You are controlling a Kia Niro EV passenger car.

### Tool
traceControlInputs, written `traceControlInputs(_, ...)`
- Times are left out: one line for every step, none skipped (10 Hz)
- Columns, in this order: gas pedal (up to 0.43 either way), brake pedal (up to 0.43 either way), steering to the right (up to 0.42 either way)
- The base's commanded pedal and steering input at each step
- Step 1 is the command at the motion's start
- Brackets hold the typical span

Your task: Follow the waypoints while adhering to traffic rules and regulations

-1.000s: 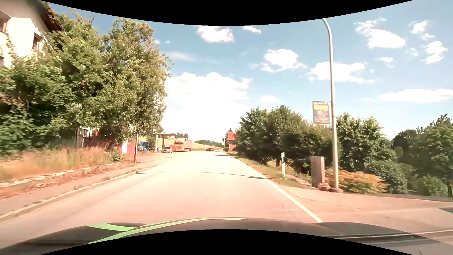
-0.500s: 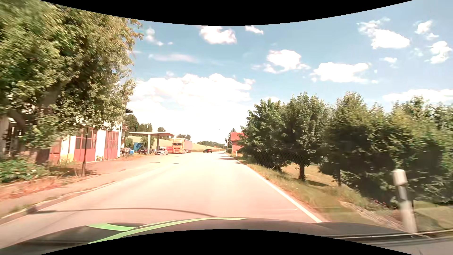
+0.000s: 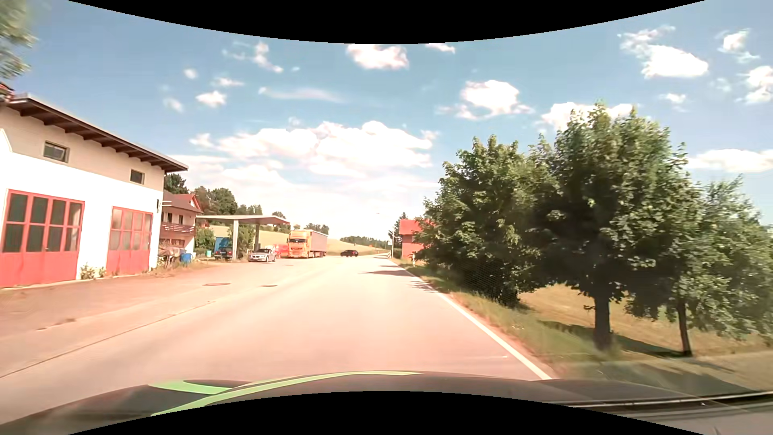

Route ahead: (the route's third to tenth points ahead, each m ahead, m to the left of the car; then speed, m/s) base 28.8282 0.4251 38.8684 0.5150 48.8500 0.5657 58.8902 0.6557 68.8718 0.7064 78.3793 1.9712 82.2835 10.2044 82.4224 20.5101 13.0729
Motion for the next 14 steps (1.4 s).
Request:
traceControlInputs(0.000, 0.030, -0.010)
traceControlInputs(0.000, 0.037, -0.010)
traceControlInputs(0.000, 0.049, -0.010)
traceControlInputs(0.000, 0.055, -0.010)
traceControlInputs(0.000, 0.061, -0.010)
traceControlInputs(0.000, 0.067, -0.010)
traceControlInputs(0.000, 0.073, -0.009)
traceControlInputs(0.000, 0.079, -0.009)
traceControlInputs(0.000, 0.085, -0.008)
traceControlInputs(0.000, 0.085, -0.006)
traceControlInputs(0.000, 0.085, -0.004)
traceControlInputs(0.000, 0.091, -0.003)
traceControlInputs(0.000, 0.091, -0.002)
traceControlInputs(0.000, 0.098, -0.002)
